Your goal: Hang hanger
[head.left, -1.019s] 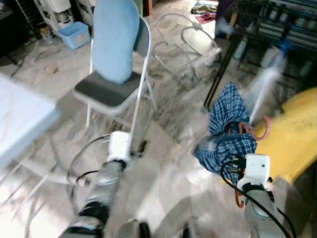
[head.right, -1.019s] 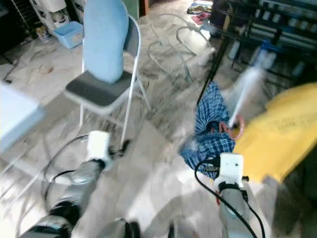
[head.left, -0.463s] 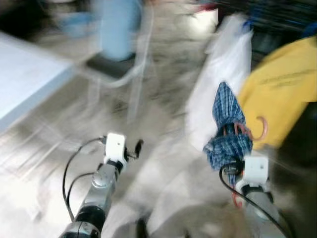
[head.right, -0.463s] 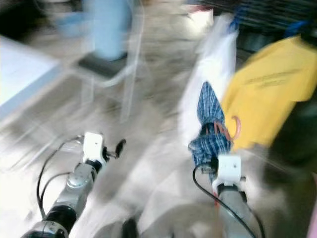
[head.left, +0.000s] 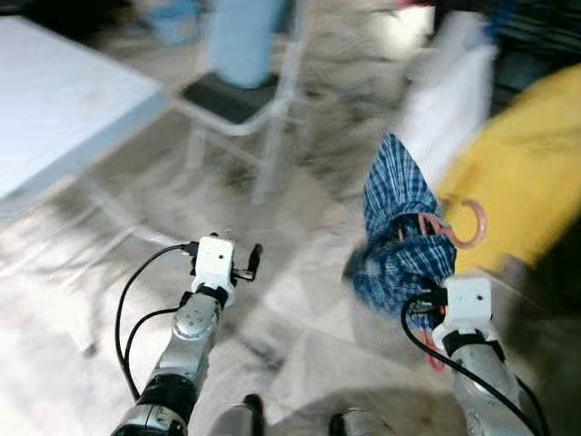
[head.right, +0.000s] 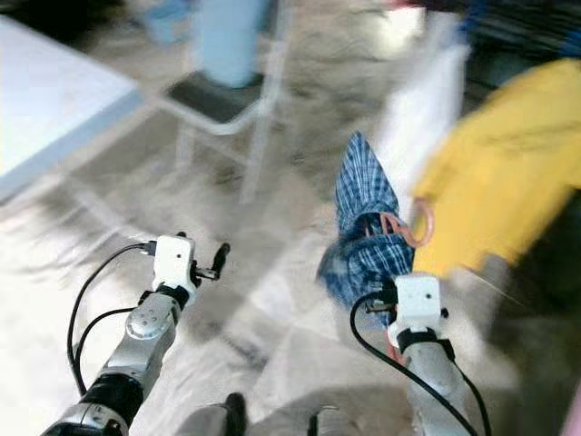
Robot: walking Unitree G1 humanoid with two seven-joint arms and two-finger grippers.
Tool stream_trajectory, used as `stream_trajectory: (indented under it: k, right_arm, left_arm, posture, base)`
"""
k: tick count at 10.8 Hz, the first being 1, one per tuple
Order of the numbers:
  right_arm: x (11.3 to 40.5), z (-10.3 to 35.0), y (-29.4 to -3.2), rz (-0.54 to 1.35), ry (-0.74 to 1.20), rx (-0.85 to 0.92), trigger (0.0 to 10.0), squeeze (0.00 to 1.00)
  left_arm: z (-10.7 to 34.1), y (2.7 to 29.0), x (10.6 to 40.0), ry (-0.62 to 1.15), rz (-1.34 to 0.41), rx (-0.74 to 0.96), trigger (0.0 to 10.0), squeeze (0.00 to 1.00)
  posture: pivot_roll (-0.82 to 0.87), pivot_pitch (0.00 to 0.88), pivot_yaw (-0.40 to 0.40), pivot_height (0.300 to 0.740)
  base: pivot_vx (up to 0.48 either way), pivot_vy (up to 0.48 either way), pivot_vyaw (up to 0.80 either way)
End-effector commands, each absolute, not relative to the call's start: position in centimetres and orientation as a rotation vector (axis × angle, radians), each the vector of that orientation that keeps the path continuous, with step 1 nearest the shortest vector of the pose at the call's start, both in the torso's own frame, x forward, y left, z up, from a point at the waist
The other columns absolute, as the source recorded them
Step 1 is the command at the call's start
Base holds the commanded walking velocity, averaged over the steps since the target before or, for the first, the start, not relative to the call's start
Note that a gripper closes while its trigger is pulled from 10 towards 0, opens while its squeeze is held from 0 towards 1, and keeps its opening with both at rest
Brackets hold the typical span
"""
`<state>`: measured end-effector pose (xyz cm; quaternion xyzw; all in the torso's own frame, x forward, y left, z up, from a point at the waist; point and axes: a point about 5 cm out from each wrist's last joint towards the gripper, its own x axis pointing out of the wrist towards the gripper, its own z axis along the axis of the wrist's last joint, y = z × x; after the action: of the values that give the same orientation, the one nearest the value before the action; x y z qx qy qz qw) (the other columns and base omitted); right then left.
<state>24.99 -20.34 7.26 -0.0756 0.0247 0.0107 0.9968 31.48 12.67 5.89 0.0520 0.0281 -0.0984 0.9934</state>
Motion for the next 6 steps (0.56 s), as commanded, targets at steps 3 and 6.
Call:
stream_trajectory:
  k: [3, 6]
  right_arm:
    - [25.3, 8.4, -19.1, 0.095, 0.017, -0.145, 10.0, 0.0]
    - [26.5, 11.1, -16.9, 0.298, -0.041, -0.123, 10.0, 0.0]
  left_arm:
    - [5.8, 11.7, 30.9, 0.034, -0.318, 0.196, 10.0, 0.0]
    - [7.0, 10.3, 30.9, -0.063, -0.448, 0.272, 10.0, 0.0]
  posture:
    - [-0.18, 0.206, 0.053, 0.74]
    - [-0.18, 0.205, 0.047, 0.74]
  base:
    - [0.0, 0.0, 0.8]
    - [0.0, 0.0, 0.8]
